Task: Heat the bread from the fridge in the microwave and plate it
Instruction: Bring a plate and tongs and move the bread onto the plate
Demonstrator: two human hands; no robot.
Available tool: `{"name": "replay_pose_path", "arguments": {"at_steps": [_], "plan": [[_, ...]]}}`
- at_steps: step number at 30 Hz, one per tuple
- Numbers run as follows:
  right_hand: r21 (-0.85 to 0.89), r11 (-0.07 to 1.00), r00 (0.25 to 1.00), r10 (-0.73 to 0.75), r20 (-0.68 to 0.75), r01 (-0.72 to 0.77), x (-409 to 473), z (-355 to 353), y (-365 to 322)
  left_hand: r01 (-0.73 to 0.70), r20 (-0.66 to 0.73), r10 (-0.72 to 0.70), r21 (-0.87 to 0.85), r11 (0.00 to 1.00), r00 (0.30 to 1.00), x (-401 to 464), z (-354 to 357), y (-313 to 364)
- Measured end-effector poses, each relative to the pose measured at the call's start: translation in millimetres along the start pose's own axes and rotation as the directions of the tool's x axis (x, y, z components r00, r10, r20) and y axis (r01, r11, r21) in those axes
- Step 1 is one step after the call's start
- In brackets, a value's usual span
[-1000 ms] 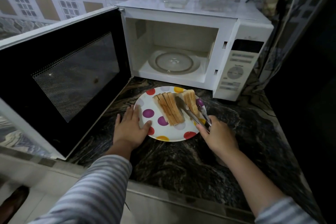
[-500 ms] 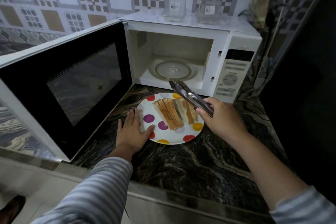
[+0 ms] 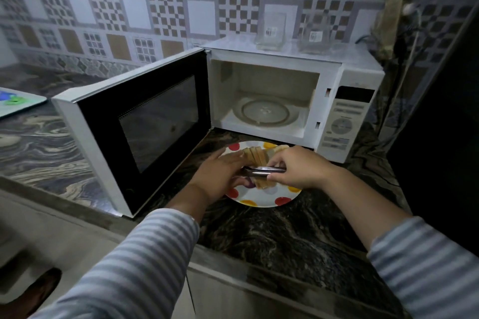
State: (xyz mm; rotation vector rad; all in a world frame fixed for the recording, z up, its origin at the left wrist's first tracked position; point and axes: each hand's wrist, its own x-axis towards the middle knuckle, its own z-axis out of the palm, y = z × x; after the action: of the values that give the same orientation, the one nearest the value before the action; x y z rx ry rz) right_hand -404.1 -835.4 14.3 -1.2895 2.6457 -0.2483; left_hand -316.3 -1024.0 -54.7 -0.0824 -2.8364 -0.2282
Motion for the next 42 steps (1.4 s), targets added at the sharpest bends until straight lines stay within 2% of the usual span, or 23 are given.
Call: {"name": "replay_pose_path", "arguments": {"at_steps": [2, 7, 13, 16, 19, 25, 30, 32, 34, 36, 38, 40, 42], "plan": [[0.007, 0.999, 0.999, -0.036, 0.035, 0.036, 1.8, -0.4, -5.3, 0.083, 0.039, -0.081, -0.068, 0.994, 0.996, -2.4, -1.1, 2.1], [0.060, 0.998, 0.993, -0.041, 0.108, 0.035, 5.2, -0.2, -6.5, 0.195, 0.102, -0.190, -0.047, 0.980, 0.977, -8.0, -3.8, -4.6], [-0.022, 0.998, 0.982, 0.065, 0.179, -0.062, 3.4, -12.0, 2.9, 0.283, 0.128, -0.272, -0.073, 0.956, 0.954, -8.2, -3.8, -7.0], [-0.115, 0.993, 0.987, 0.055, 0.152, -0.037, 5.2, -9.2, 6.5, 0.276, 0.124, -0.265, -0.088, 0.957, 0.956, -6.9, 0.1, -5.8], [-0.132, 0.990, 0.990, 0.069, 0.126, -0.052, 5.3, -3.8, 11.4, 0.276, 0.133, -0.263, -0.095, 0.956, 0.956, -7.2, 2.6, -5.4], [-0.075, 0.995, 0.994, 0.074, 0.083, -0.068, 0.6, 2.9, 14.8, 0.144, 0.072, -0.146, 0.022, 0.989, 0.987, -7.4, 3.5, -6.7], [-0.046, 0.989, 0.988, 0.144, 0.052, -0.141, -1.2, 12.3, 11.1, 0.190, 0.003, -0.191, 0.085, 0.978, 0.982, -7.4, 11.9, -14.3], [-0.035, 0.983, 0.983, 0.183, -0.007, -0.183, -0.8, 26.6, 5.7, 0.309, -0.099, -0.302, 0.066, 0.949, 0.948, -11.9, 20.5, -15.5], [0.049, 0.977, 0.975, 0.213, -0.069, -0.210, -2.4, 45.3, -3.4, 0.490, -0.167, -0.484, -0.008, 0.872, 0.859, -18.0, 30.1, -13.0], [0.132, 0.967, 0.963, 0.236, -0.134, -0.218, -2.0, 66.2, -13.1, 0.649, -0.095, -0.658, -0.113, 0.753, 0.747, -23.0, 41.0, -8.4], [0.170, 0.952, 0.935, 0.287, -0.211, -0.254, 0.5, 86.5, -22.5, 0.720, 0.051, -0.730, -0.219, 0.658, 0.682, -27.4, 52.3, -3.6], [0.125, 0.939, 0.889, 0.345, -0.301, -0.321, 4.9, 103.0, -29.6, 0.720, 0.129, -0.714, -0.244, 0.649, 0.688, -32.7, 62.9, 0.5], [0.044, 0.927, 0.860, 0.363, -0.359, -0.373, 9.9, 116.3, -33.8, 0.696, 0.139, -0.682, -0.153, 0.702, 0.718, -37.5, 69.9, 3.5]]}}
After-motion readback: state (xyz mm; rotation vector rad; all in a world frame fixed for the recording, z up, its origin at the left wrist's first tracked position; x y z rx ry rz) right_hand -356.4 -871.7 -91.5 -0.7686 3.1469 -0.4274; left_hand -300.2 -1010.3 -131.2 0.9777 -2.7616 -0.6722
